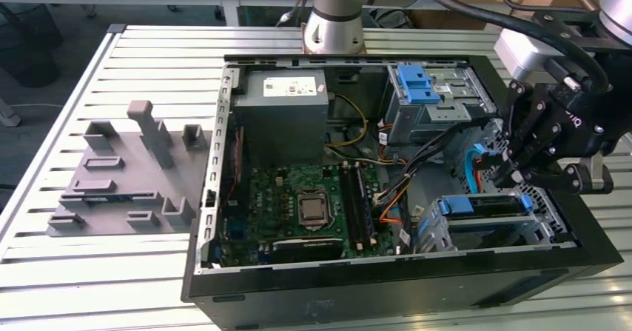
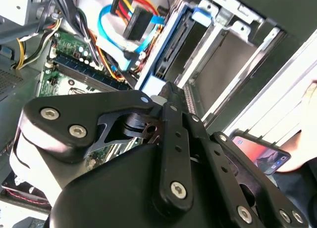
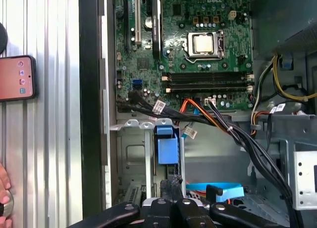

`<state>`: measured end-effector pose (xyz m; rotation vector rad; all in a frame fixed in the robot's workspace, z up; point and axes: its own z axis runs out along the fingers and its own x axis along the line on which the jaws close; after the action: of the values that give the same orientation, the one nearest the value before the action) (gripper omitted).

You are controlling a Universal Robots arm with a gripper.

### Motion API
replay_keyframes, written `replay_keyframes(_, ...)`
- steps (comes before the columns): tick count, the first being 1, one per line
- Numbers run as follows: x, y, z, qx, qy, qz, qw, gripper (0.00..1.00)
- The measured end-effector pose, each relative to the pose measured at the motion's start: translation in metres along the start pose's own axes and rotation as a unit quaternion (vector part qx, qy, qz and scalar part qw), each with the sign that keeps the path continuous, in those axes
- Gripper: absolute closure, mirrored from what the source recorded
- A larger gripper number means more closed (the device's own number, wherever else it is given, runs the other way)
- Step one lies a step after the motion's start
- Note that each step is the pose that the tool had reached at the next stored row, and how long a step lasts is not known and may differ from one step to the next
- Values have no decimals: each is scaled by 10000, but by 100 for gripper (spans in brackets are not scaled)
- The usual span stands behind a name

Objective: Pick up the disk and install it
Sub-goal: 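Insert the first disk wire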

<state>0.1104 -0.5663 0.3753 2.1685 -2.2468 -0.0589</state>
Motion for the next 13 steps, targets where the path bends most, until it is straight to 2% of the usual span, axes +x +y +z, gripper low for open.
replay_keyframes(5, -37, -83, -2, 0, 0, 0, 10000, 89)
replay_keyframes(13, -176, -161, -2, 0, 1, 0, 10000, 89)
